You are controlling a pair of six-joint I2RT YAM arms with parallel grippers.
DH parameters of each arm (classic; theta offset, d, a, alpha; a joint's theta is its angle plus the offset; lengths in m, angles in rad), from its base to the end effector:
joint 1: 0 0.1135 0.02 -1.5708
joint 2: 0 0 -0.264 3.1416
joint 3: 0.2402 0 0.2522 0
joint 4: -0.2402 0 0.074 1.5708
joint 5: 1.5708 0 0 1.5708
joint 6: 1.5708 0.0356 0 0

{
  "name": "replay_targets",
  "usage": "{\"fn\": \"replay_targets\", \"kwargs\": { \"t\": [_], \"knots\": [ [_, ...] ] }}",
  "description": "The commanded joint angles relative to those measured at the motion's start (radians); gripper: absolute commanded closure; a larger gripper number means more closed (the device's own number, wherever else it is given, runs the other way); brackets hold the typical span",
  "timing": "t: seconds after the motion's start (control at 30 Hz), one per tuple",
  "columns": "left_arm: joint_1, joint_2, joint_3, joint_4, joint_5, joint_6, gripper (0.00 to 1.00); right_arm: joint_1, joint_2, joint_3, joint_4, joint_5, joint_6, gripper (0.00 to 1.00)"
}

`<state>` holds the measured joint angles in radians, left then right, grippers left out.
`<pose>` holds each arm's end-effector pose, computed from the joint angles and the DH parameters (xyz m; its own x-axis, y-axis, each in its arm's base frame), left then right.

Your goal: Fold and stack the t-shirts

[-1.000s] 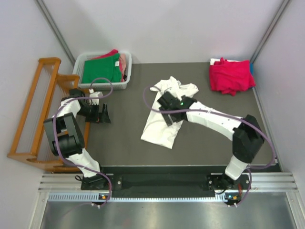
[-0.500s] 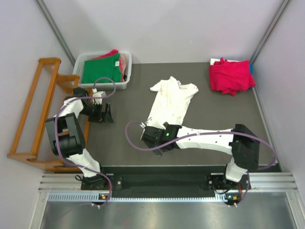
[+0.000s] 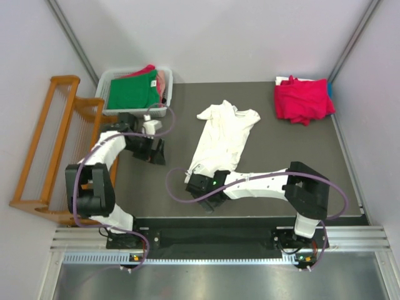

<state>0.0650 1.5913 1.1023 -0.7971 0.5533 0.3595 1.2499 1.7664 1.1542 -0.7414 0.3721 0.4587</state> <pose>0.2997 0.0008 0.2153 -0.8641 0.2437 -0.4403 0.4231 0.8256 -0.3733 0.1162 0.3085 0.1762 -0.6567 -0.6678 -0.3504 -0.6341 0.7404 -0.2229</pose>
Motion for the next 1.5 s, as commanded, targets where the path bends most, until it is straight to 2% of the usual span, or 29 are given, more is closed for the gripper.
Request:
{"fn": "replay_targets", "kwargs": {
  "t": [0.0,0.17,0.3,0.67,1.07,1.47],
  "knots": [
    [-0.164,-0.094,-0.065,0.015,-0.006,-0.036,0.02,0.000,-0.018,-0.013,0.040,0.011,0.040,0.13],
    [-0.235,-0.114,-0.071,0.025,-0.041,-0.060,0.02,-0.056,-0.074,-0.059,0.042,0.030,0.113,0.15],
    [-0.267,-0.055,-0.058,0.026,-0.061,-0.079,0.02,-0.112,-0.137,-0.090,0.086,0.019,0.161,0.18],
    [-0.429,0.088,0.007,0.027,-0.041,-0.128,0.02,-0.136,-0.125,-0.054,0.117,0.025,0.196,0.24],
    [-0.438,0.147,0.045,0.053,-0.053,-0.122,0.02,-0.138,-0.082,-0.051,0.131,0.002,0.213,0.34],
    [-0.501,0.165,0.036,0.042,-0.027,-0.122,0.02,-0.164,-0.068,-0.088,0.183,-0.030,0.218,0.35]
  ]
}}
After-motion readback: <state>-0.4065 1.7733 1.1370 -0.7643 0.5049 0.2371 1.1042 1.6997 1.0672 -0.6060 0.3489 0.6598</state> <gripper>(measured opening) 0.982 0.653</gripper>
